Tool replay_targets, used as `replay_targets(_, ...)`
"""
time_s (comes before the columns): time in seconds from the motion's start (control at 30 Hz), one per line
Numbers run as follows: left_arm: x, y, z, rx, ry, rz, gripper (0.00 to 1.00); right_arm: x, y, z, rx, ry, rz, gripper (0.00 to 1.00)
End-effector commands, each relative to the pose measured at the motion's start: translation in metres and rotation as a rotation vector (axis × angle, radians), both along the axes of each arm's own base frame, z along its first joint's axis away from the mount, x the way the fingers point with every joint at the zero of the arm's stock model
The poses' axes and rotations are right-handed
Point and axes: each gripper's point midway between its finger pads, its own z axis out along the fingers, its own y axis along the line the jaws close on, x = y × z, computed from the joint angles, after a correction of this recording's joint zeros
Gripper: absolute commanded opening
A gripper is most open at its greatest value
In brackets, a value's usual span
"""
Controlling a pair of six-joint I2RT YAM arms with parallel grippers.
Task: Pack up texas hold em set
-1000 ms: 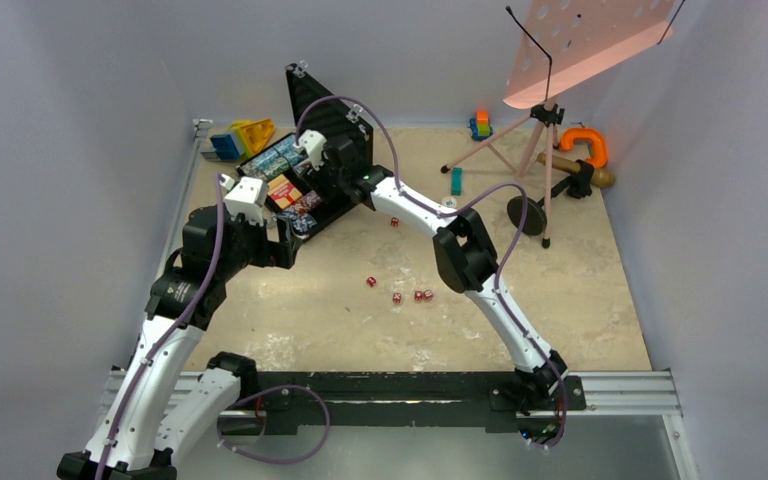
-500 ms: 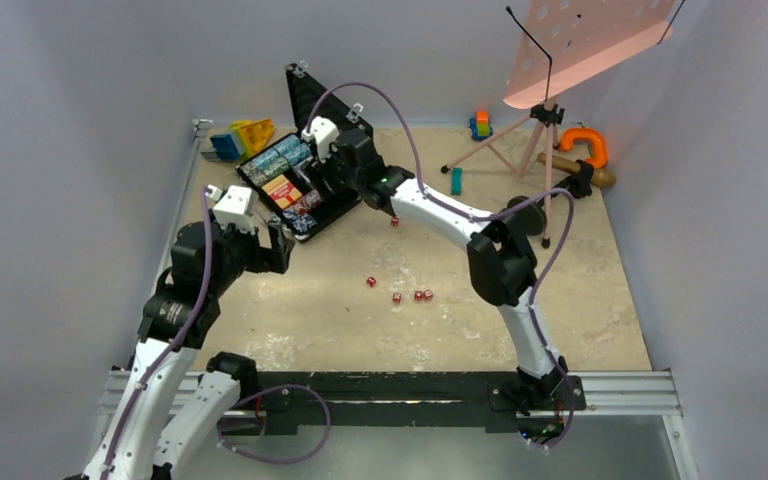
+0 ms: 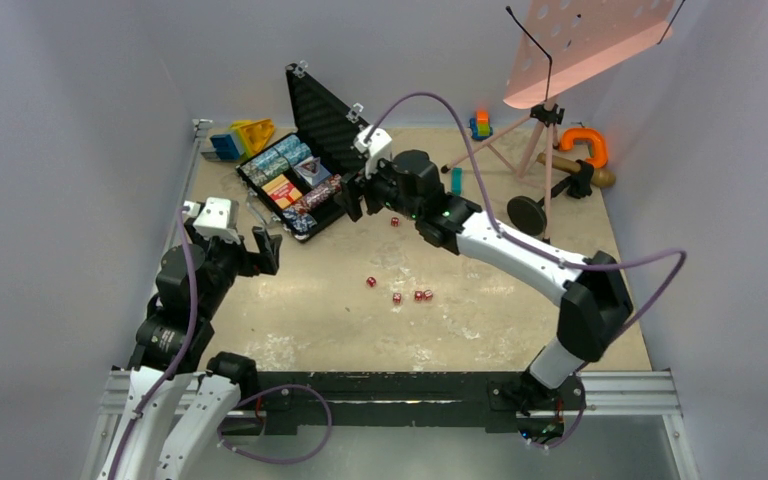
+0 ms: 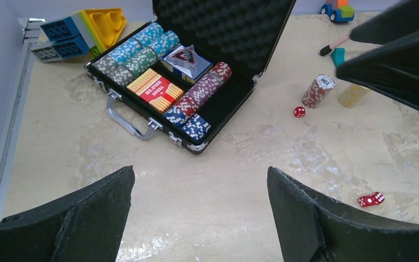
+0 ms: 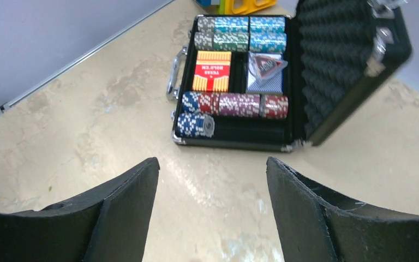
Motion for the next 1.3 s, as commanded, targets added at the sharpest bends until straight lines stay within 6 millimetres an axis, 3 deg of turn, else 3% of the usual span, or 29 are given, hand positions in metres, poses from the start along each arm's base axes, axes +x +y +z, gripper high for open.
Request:
replay_targets(0.0, 0.003, 0.009, 0.009, -0.006, -0.042, 0.051, 0.94, 0.002, -0.056, -0.002, 0.051, 0.090, -0.147, 0.75)
replay_targets(0.23, 0.002, 0.012, 0.009, -0.003, -0.042, 0.065, 0.94, 0.026, -0.158, -0.071, -0.049, 0.285, -0.433, 0.74)
replay_targets(0.47, 0.001, 0.013, 0.010, -0.001, -0.042, 0.069, 0.94, 0.062, -0.221, -0.118, -0.161, 0.378, -0.671, 0.73)
replay_targets(0.77, 0.001, 0.013, 0.009, 0.003, -0.038, 0.072, 0.94, 0.085, -0.232, -0.151, -0.250, 0.402, -0.774, 0.70)
replay_targets(1.03, 0.001, 0.013, 0.009, 0.005, -0.037, 0.069, 0.94, 0.104, -0.226, -0.166, -0.270, 0.401, -0.766, 0.65)
replay_targets(1.27, 0.001, 0.011, 0.008, 0.006, -0.035, 0.060, 0.94, 0.112, -0.222, -0.178, -0.286, 0.426, -0.765, 0.50)
